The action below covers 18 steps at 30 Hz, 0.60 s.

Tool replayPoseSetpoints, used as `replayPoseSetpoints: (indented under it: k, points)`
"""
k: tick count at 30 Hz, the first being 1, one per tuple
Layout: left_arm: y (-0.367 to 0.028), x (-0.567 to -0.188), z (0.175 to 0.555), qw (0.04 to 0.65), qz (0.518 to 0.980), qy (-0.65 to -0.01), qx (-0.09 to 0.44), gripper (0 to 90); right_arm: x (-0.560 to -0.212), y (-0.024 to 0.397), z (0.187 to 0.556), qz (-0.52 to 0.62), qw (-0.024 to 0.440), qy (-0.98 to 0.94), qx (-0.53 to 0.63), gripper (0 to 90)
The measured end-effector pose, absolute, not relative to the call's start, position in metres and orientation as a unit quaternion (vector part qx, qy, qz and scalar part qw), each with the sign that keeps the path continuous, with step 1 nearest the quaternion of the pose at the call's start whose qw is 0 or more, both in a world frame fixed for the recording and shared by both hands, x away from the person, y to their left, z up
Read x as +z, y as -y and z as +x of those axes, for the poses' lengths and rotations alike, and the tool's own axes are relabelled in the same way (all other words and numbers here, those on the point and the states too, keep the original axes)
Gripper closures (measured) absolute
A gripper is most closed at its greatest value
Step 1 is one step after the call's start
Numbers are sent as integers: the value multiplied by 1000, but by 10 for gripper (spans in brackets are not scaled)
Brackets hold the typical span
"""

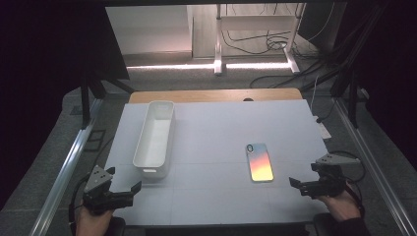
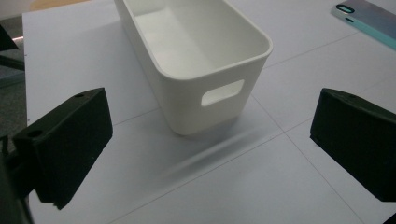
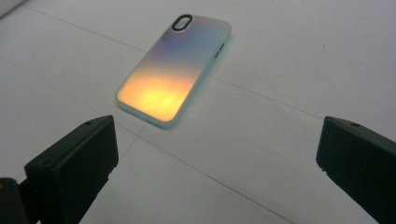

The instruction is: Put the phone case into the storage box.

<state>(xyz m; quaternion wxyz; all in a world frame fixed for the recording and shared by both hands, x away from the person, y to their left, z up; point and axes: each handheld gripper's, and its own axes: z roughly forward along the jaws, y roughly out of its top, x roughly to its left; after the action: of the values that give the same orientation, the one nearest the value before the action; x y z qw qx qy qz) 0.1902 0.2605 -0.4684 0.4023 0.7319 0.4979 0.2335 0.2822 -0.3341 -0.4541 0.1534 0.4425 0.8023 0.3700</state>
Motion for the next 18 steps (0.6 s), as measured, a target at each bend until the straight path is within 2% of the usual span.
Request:
replayPoseSetpoints:
  k: [18]
  points:
    - [-261,-468,190,406,733,-494,231,0,-450,326,296,432,148,-814,359,0]
